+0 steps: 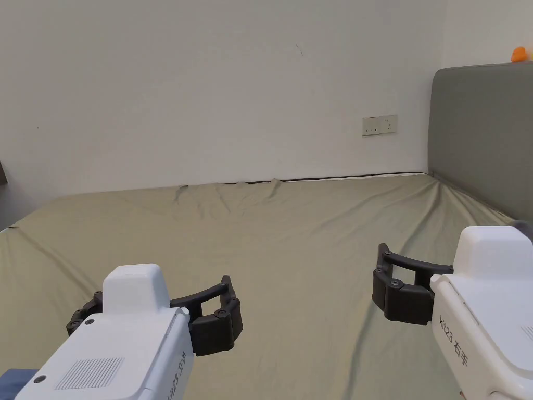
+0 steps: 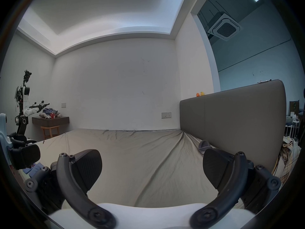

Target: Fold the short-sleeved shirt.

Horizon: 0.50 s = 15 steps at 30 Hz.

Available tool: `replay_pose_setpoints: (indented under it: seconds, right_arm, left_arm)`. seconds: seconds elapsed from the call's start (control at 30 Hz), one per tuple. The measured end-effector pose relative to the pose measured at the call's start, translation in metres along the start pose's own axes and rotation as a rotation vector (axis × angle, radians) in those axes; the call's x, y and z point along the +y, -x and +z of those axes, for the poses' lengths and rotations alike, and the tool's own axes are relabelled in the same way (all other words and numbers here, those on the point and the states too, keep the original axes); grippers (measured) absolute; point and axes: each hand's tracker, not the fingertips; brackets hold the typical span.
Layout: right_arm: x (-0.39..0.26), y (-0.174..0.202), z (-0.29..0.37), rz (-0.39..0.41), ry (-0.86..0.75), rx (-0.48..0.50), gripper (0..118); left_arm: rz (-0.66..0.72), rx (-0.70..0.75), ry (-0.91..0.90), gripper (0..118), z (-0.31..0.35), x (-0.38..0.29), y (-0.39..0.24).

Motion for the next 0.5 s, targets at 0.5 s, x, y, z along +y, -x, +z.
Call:
replay_pose_setpoints:
  seconds: [0.5]
  right_arm:
    - [-0.0073,0.0034,-0.0015,0.048,-0.003,-0.008,118]
  left_arm:
    - [0.013,-0.018,0.0,117,0.001,0.0057,-0.001]
